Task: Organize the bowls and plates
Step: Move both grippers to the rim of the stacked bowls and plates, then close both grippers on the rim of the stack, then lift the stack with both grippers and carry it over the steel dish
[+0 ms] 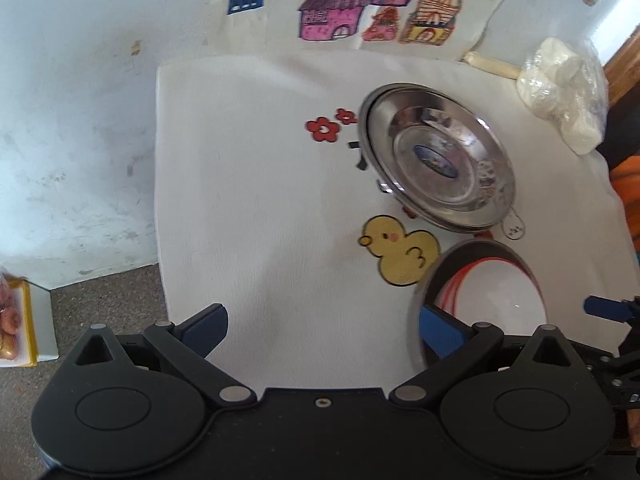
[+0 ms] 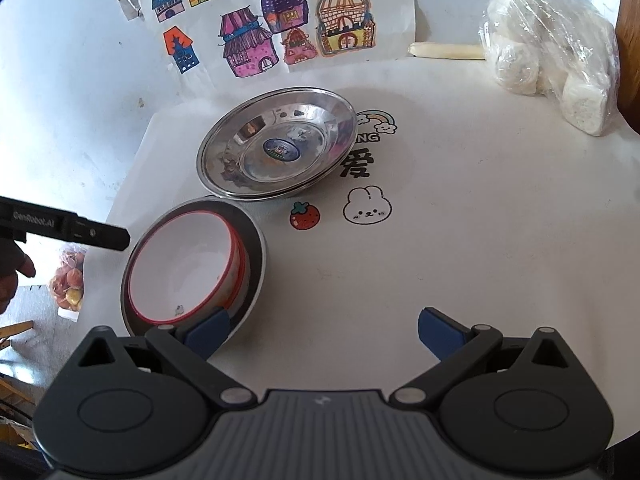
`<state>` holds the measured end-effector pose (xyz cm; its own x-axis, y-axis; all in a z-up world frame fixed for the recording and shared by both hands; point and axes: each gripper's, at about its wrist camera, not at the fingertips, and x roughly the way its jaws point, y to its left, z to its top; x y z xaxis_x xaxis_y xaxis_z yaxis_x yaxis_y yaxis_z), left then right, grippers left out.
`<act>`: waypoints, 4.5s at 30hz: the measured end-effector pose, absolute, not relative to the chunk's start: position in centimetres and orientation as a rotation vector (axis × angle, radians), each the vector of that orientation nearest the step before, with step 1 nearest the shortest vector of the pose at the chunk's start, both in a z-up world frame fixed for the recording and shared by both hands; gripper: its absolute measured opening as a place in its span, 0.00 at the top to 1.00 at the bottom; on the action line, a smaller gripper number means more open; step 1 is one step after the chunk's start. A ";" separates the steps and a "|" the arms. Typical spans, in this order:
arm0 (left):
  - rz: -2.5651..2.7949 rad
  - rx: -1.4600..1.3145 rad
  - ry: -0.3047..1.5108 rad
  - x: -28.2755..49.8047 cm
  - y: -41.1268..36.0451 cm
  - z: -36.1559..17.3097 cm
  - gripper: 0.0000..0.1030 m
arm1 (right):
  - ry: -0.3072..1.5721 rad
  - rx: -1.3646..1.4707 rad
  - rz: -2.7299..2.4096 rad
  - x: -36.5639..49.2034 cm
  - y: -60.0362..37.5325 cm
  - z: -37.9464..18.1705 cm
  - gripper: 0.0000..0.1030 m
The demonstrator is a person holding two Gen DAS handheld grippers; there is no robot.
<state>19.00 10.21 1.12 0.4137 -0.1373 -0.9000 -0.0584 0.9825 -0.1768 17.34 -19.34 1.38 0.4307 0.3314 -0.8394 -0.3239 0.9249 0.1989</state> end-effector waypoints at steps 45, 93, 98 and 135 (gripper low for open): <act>-0.045 -0.155 1.237 20.2 8.2 -1.8 0.02 | 1.273 0.057 0.254 20.6 -16.9 -0.8 0.13; -0.188 -0.317 1.262 20.2 7.0 -1.4 0.93 | 1.379 0.340 0.374 21.4 -16.5 -1.3 0.87; -0.192 -0.332 1.258 19.9 7.1 -1.1 0.93 | 1.382 0.345 0.374 21.1 -16.5 -1.0 0.87; -0.172 -0.470 1.086 26.4 7.4 3.4 0.94 | 1.197 0.426 0.372 27.5 -18.9 4.1 0.87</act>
<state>26.41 7.38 3.44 0.4642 -0.3598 -0.8094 -0.0924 0.8892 -0.4482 27.53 -18.89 4.10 0.3228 0.4921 -0.8085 -0.0529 0.8622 0.5037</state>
